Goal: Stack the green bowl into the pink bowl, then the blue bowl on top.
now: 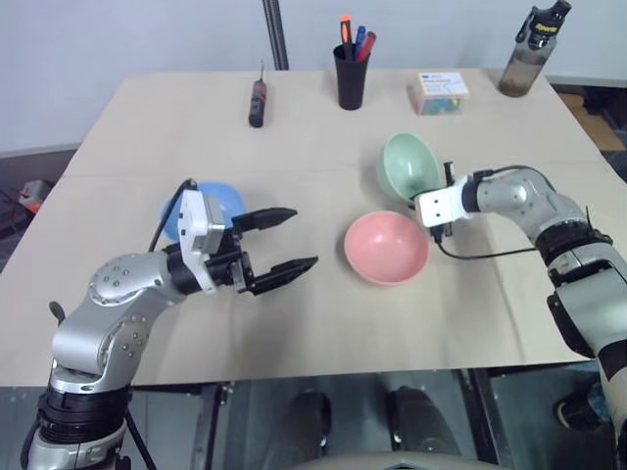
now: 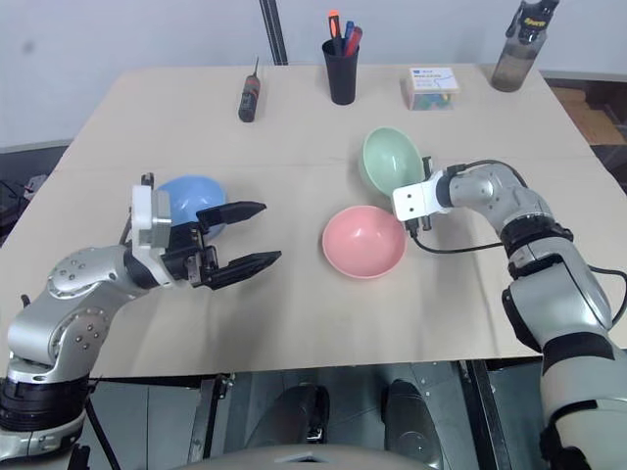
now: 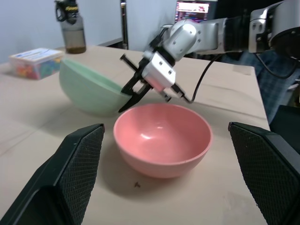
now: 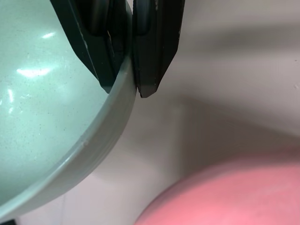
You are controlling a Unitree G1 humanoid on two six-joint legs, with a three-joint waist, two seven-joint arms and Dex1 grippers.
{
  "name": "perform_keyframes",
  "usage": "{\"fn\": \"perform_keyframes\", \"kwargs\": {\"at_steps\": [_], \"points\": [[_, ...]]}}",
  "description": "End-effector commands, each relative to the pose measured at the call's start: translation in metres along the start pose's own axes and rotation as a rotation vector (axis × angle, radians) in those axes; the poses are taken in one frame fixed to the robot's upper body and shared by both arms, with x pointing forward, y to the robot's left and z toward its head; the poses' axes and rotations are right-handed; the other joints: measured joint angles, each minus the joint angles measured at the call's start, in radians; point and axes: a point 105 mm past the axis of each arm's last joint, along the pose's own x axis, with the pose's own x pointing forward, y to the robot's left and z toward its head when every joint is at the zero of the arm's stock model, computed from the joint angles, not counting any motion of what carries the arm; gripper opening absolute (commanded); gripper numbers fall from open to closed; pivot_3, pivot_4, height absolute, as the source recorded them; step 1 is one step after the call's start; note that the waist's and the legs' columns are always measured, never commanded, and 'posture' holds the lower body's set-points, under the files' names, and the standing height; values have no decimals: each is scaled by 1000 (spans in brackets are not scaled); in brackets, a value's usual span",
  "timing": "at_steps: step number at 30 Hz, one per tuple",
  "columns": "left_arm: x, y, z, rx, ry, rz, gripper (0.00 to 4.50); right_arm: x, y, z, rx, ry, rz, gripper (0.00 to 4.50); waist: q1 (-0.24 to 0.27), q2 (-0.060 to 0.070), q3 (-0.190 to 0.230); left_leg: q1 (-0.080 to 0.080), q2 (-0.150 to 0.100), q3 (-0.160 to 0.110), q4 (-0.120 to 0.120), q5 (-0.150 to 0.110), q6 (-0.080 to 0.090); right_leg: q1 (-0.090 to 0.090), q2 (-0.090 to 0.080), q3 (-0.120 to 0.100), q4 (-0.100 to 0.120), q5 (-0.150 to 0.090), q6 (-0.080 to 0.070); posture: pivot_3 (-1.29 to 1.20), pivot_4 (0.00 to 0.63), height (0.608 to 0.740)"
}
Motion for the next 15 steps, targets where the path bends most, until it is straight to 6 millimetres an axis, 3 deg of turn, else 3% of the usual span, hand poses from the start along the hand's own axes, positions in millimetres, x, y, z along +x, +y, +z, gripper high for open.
{"fn": "perform_keyframes", "kwargs": {"at_steps": [1,6,11,13,14,15], "points": [[-3,20,10,60,-33,158,4500,-36,-37,25,31,-139,-91,63,3,1,1,0,0,-1,1,0,0,0,-1,0,0,0,0,0,150,740],[-4,29,7,83,-31,226,4500,-73,-27,73,136,-308,28,63,7,1,1,-1,0,-3,0,0,0,1,-1,-2,-1,0,0,0,150,740],[-6,32,5,69,-36,233,4500,-83,13,115,228,-375,239,63,11,2,1,-1,0,-2,0,0,0,0,-2,-1,0,0,0,0,150,740],[-5,33,5,73,-38,234,4500,-75,21,117,261,-370,243,723,10,1,1,-1,0,-3,0,0,0,1,-3,-2,0,0,0,0,150,740],[-4,33,5,76,-37,234,4500,-73,23,116,269,-361,244,814,10,1,1,-1,0,-2,1,0,0,1,-3,-1,0,0,0,0,150,740],[-4,34,6,79,-35,235,4500,-70,27,115,273,-348,251,1369,11,1,1,0,0,-2,1,0,0,1,-3,-1,0,0,0,0,150,740]]}}
